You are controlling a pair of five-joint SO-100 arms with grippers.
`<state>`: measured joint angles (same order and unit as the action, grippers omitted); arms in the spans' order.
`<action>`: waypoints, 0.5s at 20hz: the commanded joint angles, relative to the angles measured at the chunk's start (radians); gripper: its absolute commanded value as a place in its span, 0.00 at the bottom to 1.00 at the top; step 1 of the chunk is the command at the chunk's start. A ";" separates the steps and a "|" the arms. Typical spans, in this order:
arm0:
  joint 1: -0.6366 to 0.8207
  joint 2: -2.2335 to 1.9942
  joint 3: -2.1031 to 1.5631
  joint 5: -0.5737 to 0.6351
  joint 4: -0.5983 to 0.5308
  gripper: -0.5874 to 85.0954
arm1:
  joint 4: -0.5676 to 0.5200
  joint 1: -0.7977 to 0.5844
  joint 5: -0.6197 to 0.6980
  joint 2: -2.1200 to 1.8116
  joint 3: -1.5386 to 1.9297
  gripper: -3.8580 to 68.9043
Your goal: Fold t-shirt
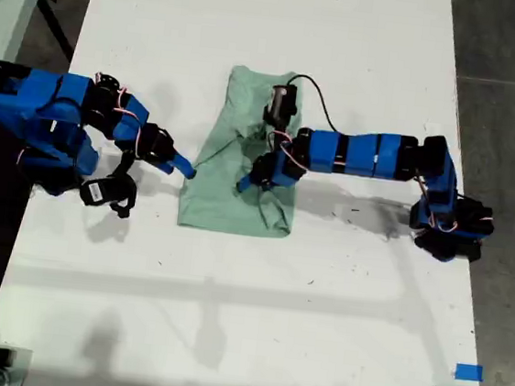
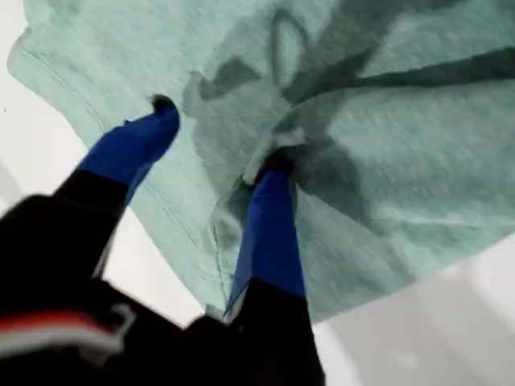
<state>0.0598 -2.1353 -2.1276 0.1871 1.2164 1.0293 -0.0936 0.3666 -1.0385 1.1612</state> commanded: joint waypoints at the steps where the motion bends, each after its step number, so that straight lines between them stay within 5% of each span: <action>1: 0.031 -0.032 0.002 -0.009 -0.026 0.27 | 0.141 -0.028 0.031 -0.186 -0.078 0.41; 5: 0.035 -0.029 -0.057 -0.021 -0.067 0.27 | 0.302 -0.071 0.080 -0.430 -0.006 0.37; 10: 0.043 0.035 -0.109 -0.028 -0.155 0.27 | 0.324 -0.115 0.089 -0.772 0.290 0.34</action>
<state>0.0828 -2.1138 -2.2427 0.1703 1.1075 1.3484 -0.1841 0.4525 -1.6429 1.3852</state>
